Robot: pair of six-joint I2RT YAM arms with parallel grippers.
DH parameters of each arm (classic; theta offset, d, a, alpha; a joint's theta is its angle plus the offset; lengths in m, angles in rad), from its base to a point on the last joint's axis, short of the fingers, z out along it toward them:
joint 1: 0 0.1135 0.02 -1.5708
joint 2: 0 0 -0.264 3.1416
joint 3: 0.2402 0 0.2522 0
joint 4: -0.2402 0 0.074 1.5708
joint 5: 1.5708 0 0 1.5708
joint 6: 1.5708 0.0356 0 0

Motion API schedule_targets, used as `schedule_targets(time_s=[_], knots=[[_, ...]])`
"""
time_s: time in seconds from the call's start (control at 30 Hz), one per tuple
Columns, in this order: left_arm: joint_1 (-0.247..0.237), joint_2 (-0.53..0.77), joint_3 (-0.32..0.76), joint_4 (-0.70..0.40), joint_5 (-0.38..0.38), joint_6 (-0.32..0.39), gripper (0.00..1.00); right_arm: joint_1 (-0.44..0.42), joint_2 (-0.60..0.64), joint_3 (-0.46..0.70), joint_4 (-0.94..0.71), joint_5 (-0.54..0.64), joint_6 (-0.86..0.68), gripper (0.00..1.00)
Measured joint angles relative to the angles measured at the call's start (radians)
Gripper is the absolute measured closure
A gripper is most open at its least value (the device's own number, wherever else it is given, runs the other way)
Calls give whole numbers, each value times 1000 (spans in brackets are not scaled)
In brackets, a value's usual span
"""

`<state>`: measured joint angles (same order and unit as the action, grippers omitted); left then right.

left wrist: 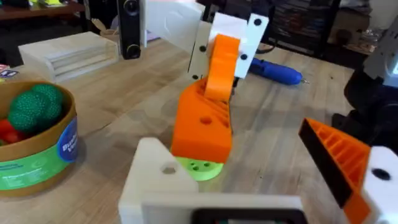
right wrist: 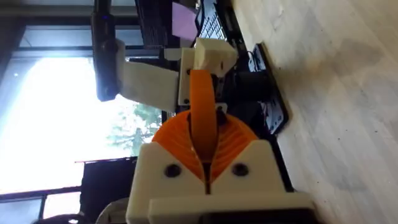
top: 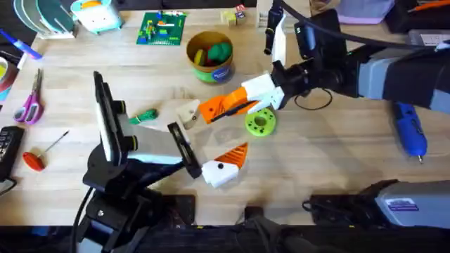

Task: Pick up the gripper from the table and insert it into the empty holder that is missing its gripper. Then pick up a screw, insert it into the mounting hole, and use the screwdriver to tighten it. Finally, clean up the table by picking up the vegetable and placing it into the bucket.

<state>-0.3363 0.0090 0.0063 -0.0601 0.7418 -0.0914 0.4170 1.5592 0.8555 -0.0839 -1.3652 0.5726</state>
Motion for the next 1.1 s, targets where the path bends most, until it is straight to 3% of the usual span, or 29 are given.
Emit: schedule_targets(time_s=[0.57, 1.1], knots=[[0, 0, 0, 0, -1, 0, 8, 27, 46, 0, 4, 15, 36, 993], [1, 0, 0, 0, -25, -7, 8, 47, 73, -1, 156, 23, 151, 993]])
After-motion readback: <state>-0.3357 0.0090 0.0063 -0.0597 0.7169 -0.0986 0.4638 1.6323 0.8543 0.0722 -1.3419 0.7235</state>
